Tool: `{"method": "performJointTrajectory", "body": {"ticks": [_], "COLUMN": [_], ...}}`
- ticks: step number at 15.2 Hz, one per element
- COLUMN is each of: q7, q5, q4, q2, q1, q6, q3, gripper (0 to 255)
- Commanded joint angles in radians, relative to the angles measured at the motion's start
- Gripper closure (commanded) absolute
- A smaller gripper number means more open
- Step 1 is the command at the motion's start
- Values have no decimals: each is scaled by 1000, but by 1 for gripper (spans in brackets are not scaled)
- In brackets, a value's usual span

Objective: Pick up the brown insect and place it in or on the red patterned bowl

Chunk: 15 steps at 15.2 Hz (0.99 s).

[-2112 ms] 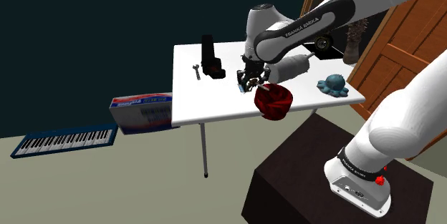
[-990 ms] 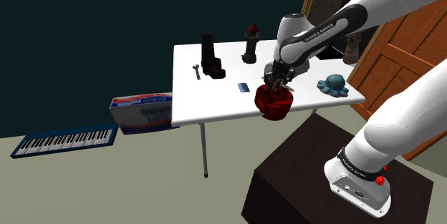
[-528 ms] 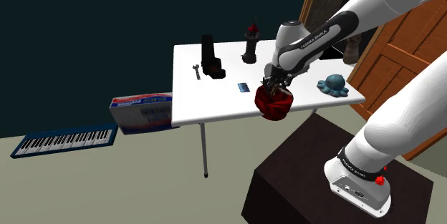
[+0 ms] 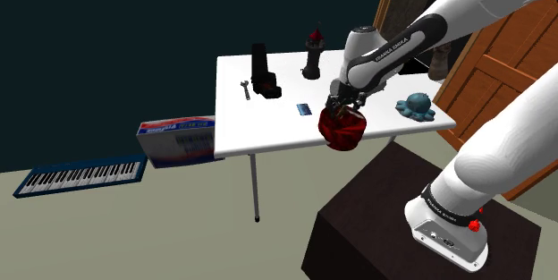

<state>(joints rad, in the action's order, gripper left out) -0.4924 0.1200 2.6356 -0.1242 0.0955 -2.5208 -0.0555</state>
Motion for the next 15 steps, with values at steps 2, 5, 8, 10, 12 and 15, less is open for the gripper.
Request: {"method": "performJointTrajectory", "body": {"ticks": [2,5,8,10,12,15], "q7": [0,4,7,7,7,7], "q5": [0,-7,-13,-13,-13,-13], "q4": [0,-17,-38,-38,-38,-38], "q2": [0,-63,-113,-113,-113,-113], "q1": [0,-4,-7,-7,-7,-7], "q6": [0,80,151,152,151,151], "q3": [0,3,6,6,6,6], "gripper": [0,0,0,0,0,0]}}
